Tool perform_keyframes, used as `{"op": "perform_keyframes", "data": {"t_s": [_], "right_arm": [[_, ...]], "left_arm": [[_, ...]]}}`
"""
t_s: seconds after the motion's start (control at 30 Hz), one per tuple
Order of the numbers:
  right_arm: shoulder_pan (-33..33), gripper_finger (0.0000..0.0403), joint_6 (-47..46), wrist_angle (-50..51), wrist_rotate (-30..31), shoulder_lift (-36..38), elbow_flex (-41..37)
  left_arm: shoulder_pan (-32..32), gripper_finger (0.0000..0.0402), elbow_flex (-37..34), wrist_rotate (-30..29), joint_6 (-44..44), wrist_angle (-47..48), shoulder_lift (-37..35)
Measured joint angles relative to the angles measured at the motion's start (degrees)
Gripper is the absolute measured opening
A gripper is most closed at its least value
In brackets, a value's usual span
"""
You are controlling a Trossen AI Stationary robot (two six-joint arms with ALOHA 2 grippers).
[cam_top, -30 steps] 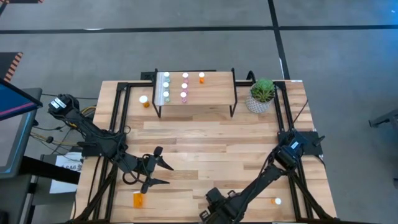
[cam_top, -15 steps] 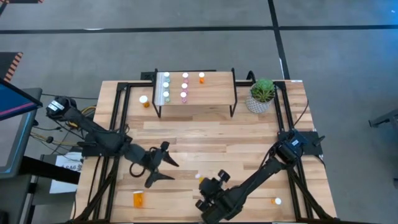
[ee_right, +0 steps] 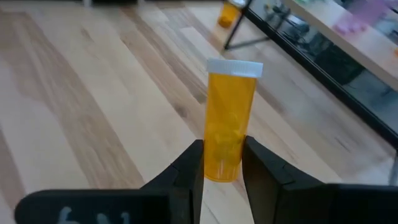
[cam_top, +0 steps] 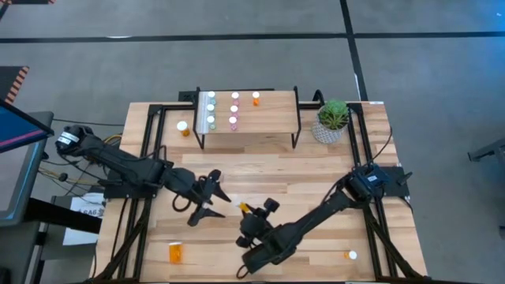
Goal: Pick and place medicine bottles onto shelf by color
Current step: Put the left small orange pill bottle on the shelf aligned with the other small orange pill bottle
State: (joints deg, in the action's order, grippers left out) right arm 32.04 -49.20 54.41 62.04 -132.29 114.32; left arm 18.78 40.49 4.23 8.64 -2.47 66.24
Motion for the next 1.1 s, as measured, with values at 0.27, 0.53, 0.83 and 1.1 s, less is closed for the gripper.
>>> {"op": "perform_keyframes", "data": {"t_s": [0.27, 0.53, 0.83, 1.1], "right_arm": [[-0.3, 0.0109, 12.7, -11.6, -0.5, 0.0, 0.0], [-0.3, 0.0109, 15.2, -14.4, -0.7, 0.0, 0.0], [-0.4, 0.0110, 15.3, -15.9, -1.4, 0.0, 0.0], [-0.8, 0.0110, 15.3, -16.6, -2.2, 0.0, 0.0]], "left_arm": [[-1.4, 0.0245, 0.0, 2.1, -2.6, 1.1, 0.2], [-1.0, 0.0245, -0.2, -0.7, -3.7, 3.2, 0.2], [1.8, 0.0230, -0.3, -6.7, -5.5, 3.5, 0.2], [2.6, 0.0174, -0.4, -7.6, -5.7, 3.5, 0.2]]}}
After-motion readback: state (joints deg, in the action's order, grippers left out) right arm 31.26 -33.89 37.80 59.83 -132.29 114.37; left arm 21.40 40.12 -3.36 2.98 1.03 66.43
